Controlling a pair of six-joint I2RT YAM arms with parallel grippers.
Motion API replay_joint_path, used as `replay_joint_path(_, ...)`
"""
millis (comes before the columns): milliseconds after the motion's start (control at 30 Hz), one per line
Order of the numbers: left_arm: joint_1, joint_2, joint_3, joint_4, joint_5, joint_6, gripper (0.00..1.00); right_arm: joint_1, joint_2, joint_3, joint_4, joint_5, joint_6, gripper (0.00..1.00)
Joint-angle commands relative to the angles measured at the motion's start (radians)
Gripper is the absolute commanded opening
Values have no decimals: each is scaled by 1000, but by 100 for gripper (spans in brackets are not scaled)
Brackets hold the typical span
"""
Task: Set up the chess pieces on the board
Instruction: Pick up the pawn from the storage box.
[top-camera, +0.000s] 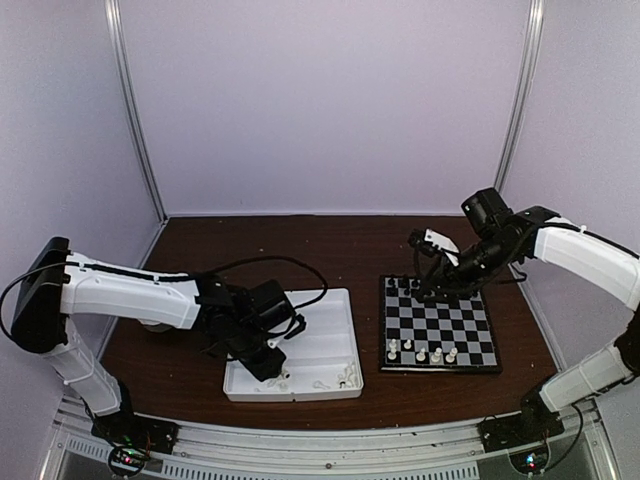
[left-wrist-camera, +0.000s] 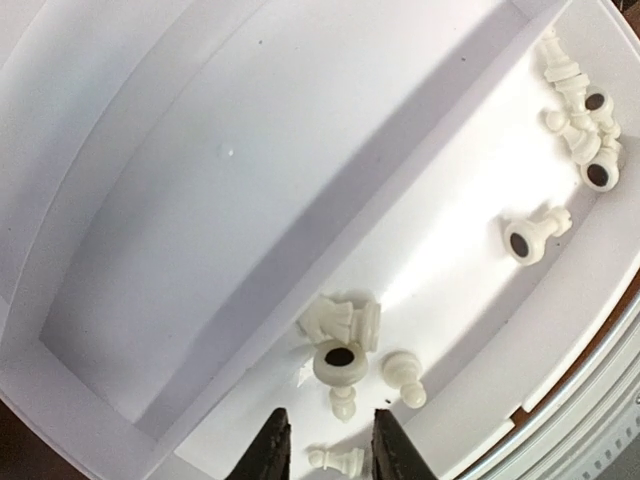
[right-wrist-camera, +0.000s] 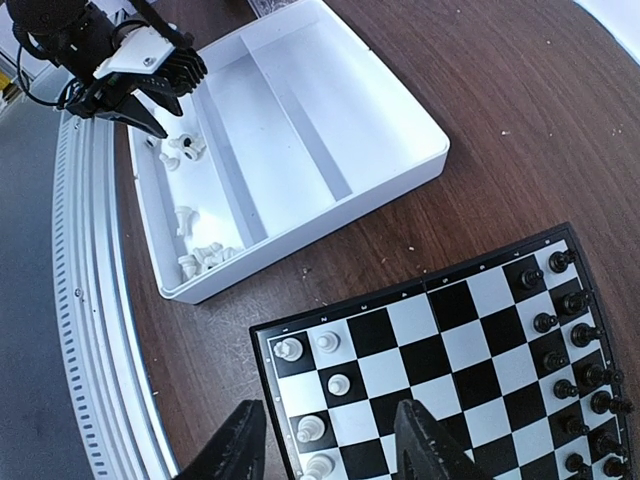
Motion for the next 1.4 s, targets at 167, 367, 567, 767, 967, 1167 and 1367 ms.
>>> replay_joint_path(167, -3, 72, 1, 72, 10, -31, 26, 4, -47, -50, 21, 45, -8, 47)
replay_joint_path(367, -4, 103, 6, 64, -2, -36, 26, 4, -45, -54, 28, 46, -8, 47)
replay_joint_path(567, -6, 113, -27, 84, -10, -49, 26, 4, -35, -56, 33, 41, -7, 47)
replay_joint_path(767, -6, 90, -40, 95, -18, -40, 8, 4, -37, -51, 29, 32, -3, 47)
replay_joint_path(967, -4, -43, 13, 53, -33, -3, 6, 4, -37, -18, -13, -25, -26, 47)
replay_joint_path(1167, 33, -127, 44, 143, 51, 11, 5, 17, -1, 72, -113, -121, -87, 48)
replay_joint_path(1367, 62, -125, 70, 329, 208, -74, 5, 93, 30, 143, -138, -112, -99, 48)
